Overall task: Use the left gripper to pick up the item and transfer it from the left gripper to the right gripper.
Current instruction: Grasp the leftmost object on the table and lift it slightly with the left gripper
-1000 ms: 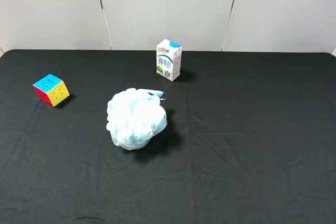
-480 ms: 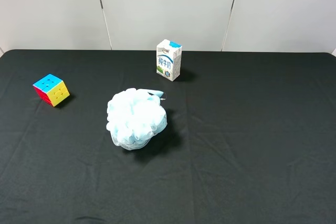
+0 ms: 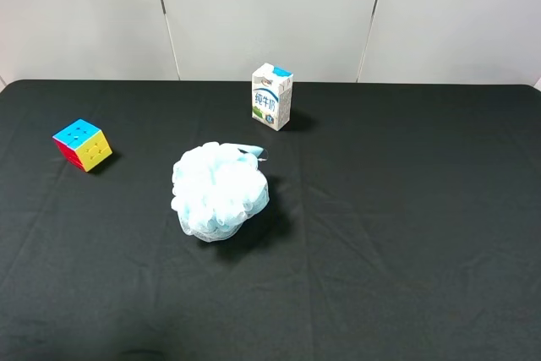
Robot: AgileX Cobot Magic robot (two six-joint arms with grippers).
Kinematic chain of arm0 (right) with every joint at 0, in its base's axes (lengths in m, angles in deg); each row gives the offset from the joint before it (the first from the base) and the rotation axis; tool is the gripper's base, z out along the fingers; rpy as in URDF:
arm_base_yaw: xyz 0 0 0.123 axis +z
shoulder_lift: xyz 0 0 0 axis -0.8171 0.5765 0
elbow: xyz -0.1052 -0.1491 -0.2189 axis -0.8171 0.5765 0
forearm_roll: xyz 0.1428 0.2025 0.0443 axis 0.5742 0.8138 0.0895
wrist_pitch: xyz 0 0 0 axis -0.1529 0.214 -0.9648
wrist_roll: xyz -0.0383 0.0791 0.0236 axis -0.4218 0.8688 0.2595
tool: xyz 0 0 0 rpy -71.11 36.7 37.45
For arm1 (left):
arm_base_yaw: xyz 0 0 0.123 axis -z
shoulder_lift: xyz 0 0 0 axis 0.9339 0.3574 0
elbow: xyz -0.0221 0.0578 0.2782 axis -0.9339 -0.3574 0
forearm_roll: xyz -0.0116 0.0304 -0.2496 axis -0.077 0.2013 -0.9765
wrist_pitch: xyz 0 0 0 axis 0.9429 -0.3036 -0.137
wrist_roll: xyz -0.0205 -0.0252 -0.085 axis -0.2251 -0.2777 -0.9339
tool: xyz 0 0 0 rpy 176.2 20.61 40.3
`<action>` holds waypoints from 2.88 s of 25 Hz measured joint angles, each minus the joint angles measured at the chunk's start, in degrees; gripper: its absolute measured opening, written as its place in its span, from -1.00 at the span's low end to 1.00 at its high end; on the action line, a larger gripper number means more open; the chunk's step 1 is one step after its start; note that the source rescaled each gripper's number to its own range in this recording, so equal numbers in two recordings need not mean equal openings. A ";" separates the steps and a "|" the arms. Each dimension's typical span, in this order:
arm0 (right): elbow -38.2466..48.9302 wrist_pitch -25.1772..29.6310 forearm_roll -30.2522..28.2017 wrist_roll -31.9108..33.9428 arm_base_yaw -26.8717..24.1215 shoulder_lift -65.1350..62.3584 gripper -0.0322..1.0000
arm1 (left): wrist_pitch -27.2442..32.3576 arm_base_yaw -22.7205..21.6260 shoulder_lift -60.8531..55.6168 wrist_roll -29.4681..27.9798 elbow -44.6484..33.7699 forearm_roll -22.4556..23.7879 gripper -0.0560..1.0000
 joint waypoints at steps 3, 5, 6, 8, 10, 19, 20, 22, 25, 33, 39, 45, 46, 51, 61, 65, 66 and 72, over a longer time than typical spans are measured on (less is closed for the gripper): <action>0.00 0.00 0.00 0.00 0.00 0.00 1.00 | 0.00 0.00 6.91 1.52 2.83 0.02 1.00; 0.00 0.00 0.00 0.00 0.00 0.00 1.00 | 0.00 0.00 10.98 2.03 4.60 0.02 1.00; 0.00 0.00 0.00 0.00 0.00 0.00 1.00 | -0.07 0.00 13.09 2.10 5.34 0.02 1.00; 0.00 0.00 0.00 0.00 0.00 0.00 1.00 | -0.07 0.05 16.67 2.29 7.20 0.07 1.00; 0.00 0.00 0.00 0.00 0.00 0.00 1.00 | -0.08 0.20 20.54 2.69 9.05 0.25 1.00; 0.00 0.00 0.00 0.00 0.00 0.00 1.00 | -0.24 0.20 35.78 4.49 17.13 0.25 1.00; 0.00 0.00 0.00 0.00 0.00 0.00 1.00 | -0.24 0.20 37.35 4.79 17.71 0.25 1.00; 0.00 0.00 0.00 0.00 0.00 0.00 1.00 | -0.24 0.20 40.24 5.66 19.02 0.25 1.00; 0.00 0.00 0.00 0.00 0.00 0.00 1.00 | -0.70 0.20 44.52 6.64 20.45 0.25 1.00; 0.00 0.00 0.00 0.00 0.00 0.00 1.00 | -5.43 0.20 53.47 10.97 21.09 0.20 1.00; 0.00 0.00 0.00 0.00 0.00 0.00 1.00 | -9.95 0.20 59.86 13.20 21.14 0.14 1.00; 0.00 0.00 0.00 0.00 0.00 0.00 1.00 | -15.87 0.20 66.35 15.79 21.19 -0.85 1.00; 0.00 0.00 0.00 0.00 0.00 0.00 1.00 | -16.44 0.20 67.49 16.08 21.52 -0.85 1.00; 0.00 0.00 0.00 0.00 0.00 0.00 1.00 | -17.96 0.20 72.02 17.23 22.92 -1.07 1.00; 0.00 0.00 0.00 0.00 0.00 0.00 1.00 | -20.34 0.20 76.70 23.39 23.12 -5.15 1.00; 0.00 0.00 0.00 0.00 0.00 0.00 1.00 | -20.62 0.20 77.50 24.14 23.12 -5.14 1.00; 0.00 0.00 0.00 0.00 0.00 0.00 1.00 | -20.62 0.20 77.50 24.14 23.12 -5.14 1.00; 0.00 0.00 0.00 0.00 0.00 0.00 1.00 | -21.45 0.20 78.19 27.58 23.12 -5.20 0.98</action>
